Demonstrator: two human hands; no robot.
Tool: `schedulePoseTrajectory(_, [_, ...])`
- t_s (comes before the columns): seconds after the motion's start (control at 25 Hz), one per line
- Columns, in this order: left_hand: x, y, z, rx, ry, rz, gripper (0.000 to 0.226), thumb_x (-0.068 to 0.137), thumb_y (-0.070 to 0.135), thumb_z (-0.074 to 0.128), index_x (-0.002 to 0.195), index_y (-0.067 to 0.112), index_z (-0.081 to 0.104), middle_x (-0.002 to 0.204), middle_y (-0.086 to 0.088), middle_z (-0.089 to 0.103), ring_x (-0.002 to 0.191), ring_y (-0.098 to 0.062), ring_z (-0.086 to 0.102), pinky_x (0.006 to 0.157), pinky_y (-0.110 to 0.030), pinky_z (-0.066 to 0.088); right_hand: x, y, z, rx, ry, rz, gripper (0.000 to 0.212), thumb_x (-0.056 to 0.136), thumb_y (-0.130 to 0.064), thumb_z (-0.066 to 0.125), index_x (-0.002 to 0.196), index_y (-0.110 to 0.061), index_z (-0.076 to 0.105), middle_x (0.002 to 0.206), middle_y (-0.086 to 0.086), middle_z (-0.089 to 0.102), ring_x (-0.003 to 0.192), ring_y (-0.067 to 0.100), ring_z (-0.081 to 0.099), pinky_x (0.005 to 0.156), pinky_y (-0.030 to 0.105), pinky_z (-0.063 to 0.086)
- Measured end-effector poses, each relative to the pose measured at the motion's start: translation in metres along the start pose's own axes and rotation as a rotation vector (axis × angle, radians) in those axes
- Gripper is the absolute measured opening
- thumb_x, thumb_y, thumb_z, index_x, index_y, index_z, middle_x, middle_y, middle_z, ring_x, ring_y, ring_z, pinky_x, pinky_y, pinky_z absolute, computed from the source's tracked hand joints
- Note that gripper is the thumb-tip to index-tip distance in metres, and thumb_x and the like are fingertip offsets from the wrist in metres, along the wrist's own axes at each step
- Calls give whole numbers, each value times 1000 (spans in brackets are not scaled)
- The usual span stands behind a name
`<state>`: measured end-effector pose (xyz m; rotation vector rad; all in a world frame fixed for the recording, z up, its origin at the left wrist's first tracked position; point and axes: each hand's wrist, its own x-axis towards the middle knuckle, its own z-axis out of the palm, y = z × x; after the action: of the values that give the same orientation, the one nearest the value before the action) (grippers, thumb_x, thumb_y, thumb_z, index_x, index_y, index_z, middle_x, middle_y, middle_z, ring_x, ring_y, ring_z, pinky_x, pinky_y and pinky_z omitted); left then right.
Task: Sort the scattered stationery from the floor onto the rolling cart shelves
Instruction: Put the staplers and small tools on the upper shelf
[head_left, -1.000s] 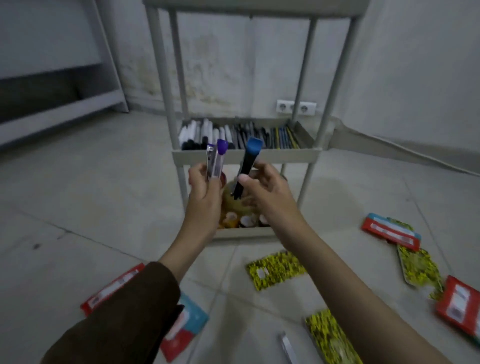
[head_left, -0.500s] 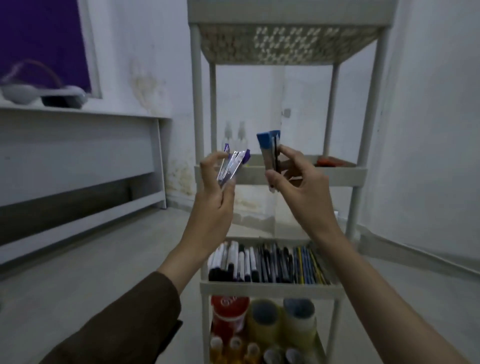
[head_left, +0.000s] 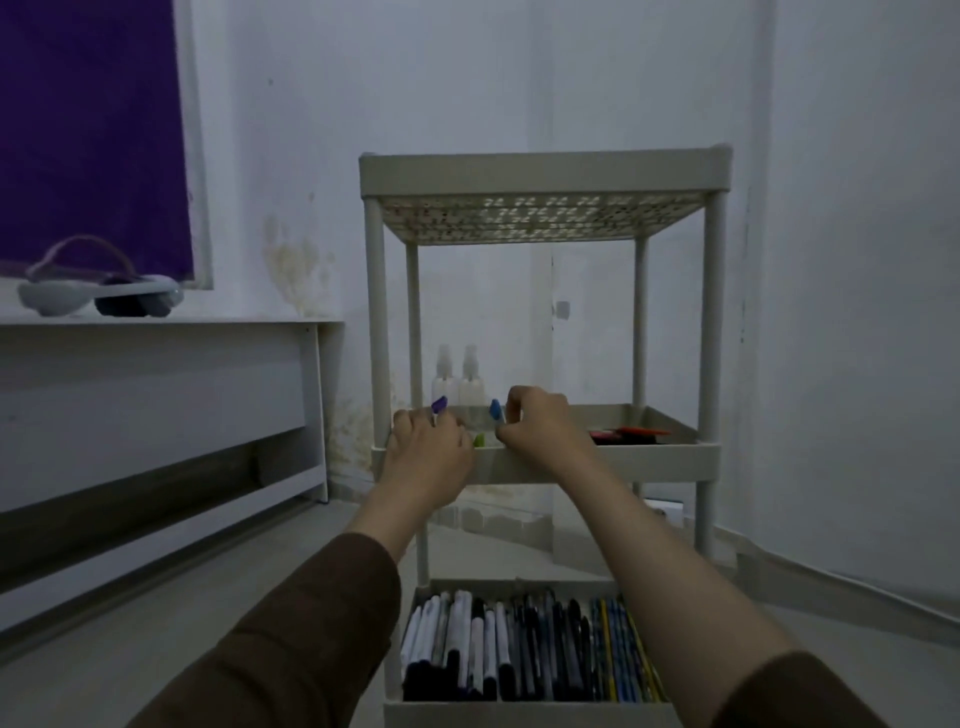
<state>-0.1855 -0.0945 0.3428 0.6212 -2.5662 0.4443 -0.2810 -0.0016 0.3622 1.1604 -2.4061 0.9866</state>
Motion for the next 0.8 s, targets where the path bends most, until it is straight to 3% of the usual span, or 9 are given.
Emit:
schedulePoseTrajectory(0.2, [-9, -4, 4, 57, 101, 126, 35, 98, 16, 33, 133, 10, 34, 139, -13, 39, 123, -38, 36, 98, -44, 27, 5, 3, 2, -36, -57, -17, 25, 93, -24, 50, 87, -2, 61, 90, 15, 63, 84, 29, 59, 76, 35, 48])
schedulePoseTrajectory(0.4, [-17, -6, 12, -132, 211, 44, 43, 101, 30, 14, 136, 12, 33, 138, -7, 38, 122, -26, 35, 101, -36, 25, 1, 5, 5, -58, 8, -62, 33, 98, -21, 37, 93, -1, 63, 97, 18, 65, 89, 33, 60, 81, 40, 50])
schedulePoseTrajectory(0.52, [-23, -5, 8, -237, 256, -24, 43, 100, 38, 20, 122, 11, 45, 122, -8, 47, 111, -23, 37, 97, -32, 29, 2, 4, 4, -67, -35, -90, 34, 99, -22, 36, 93, -4, 64, 99, 17, 66, 94, 31, 61, 87, 42, 49])
schedulePoseTrajectory(0.64, [-25, -6, 12, -229, 283, -14, 43, 100, 38, 20, 128, 13, 41, 123, -7, 45, 112, -22, 36, 98, -31, 28, 1, 4, 2, -42, -57, -115, 34, 99, -21, 36, 94, -3, 64, 100, 18, 67, 98, 32, 61, 89, 45, 48])
schedulePoseTrajectory(0.8, [-24, -9, 14, -385, 314, 73, 38, 101, 31, 25, 130, 16, 43, 123, -5, 46, 112, -22, 35, 96, -29, 27, -1, 3, 2, -42, -37, -134, 33, 99, -20, 36, 95, 0, 62, 98, 19, 66, 95, 33, 59, 85, 44, 48])
